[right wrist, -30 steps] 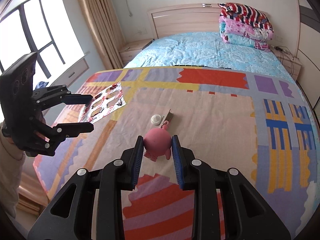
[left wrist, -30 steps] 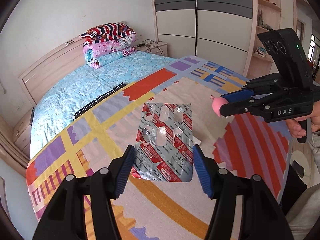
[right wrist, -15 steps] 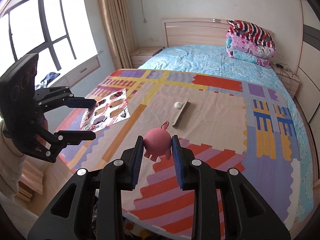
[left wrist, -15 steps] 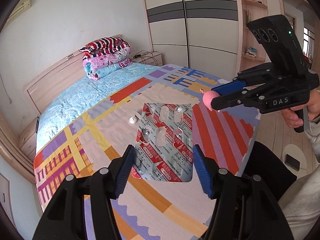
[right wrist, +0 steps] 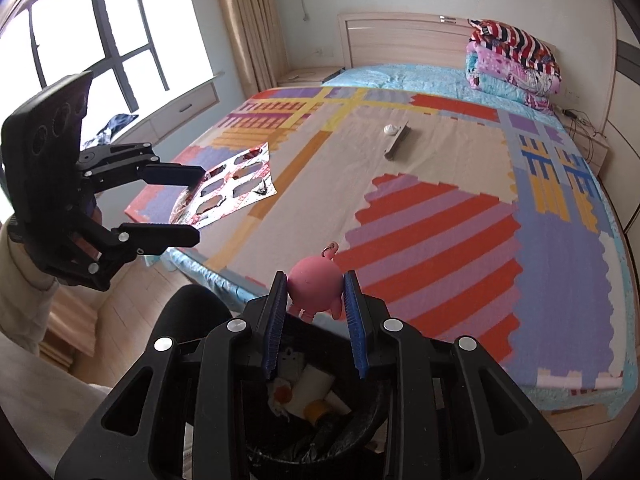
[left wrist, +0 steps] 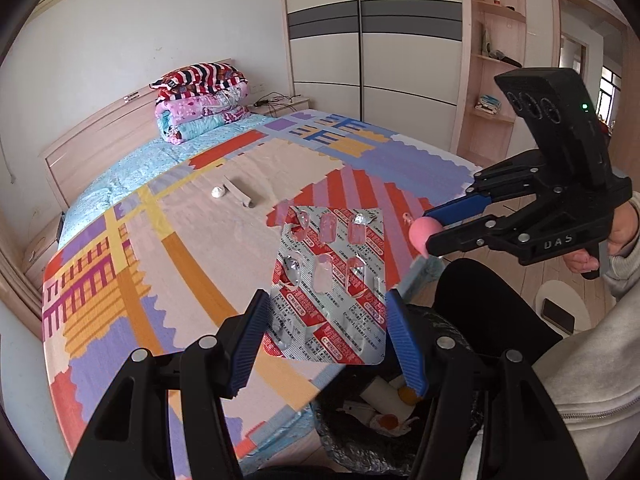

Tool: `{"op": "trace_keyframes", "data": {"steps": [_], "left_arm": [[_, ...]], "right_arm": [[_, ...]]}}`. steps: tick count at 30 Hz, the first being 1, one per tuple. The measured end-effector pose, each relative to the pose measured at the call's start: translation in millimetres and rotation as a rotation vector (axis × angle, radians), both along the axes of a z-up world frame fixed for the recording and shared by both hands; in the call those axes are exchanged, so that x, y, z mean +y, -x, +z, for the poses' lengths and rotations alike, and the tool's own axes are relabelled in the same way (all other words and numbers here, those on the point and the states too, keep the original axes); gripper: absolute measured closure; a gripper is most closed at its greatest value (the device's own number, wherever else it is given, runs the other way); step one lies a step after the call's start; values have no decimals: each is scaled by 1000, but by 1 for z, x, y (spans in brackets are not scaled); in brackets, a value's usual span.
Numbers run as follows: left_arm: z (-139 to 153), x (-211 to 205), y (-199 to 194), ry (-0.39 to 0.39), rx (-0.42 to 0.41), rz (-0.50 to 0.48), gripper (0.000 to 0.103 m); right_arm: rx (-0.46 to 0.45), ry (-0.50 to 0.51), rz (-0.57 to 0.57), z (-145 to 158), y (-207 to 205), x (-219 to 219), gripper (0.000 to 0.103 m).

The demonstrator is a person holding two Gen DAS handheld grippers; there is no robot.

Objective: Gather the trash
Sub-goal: 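Carry the blister pack and pink pig in both grippers over the bin, then open both grippers to drop the blister pack and pig into the bin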

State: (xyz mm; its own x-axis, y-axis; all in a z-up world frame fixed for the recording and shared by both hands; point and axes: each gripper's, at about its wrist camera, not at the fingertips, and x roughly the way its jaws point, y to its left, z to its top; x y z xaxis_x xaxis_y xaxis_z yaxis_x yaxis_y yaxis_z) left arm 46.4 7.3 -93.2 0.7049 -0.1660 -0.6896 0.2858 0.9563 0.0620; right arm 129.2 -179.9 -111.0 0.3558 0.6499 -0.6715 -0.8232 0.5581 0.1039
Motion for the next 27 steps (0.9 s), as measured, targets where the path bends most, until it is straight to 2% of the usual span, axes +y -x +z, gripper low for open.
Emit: {"op": "trace_keyframes", "data": {"steps": [7,14,23,27], "left_arm": [[-40,-16,20,68,75,-11,46],[-90,-32,26,108,204,-18,46],[-154,-47,18,116,366,-2,46],[-172,-48,14,117,416,14,46]], "right_arm": [[104,69,25,-49,10,-2,74],[188,122,19,-91,9,-2,74],[263,192,7,-134,4,3,74],[286,213,0,-145,1,7,74]]}}
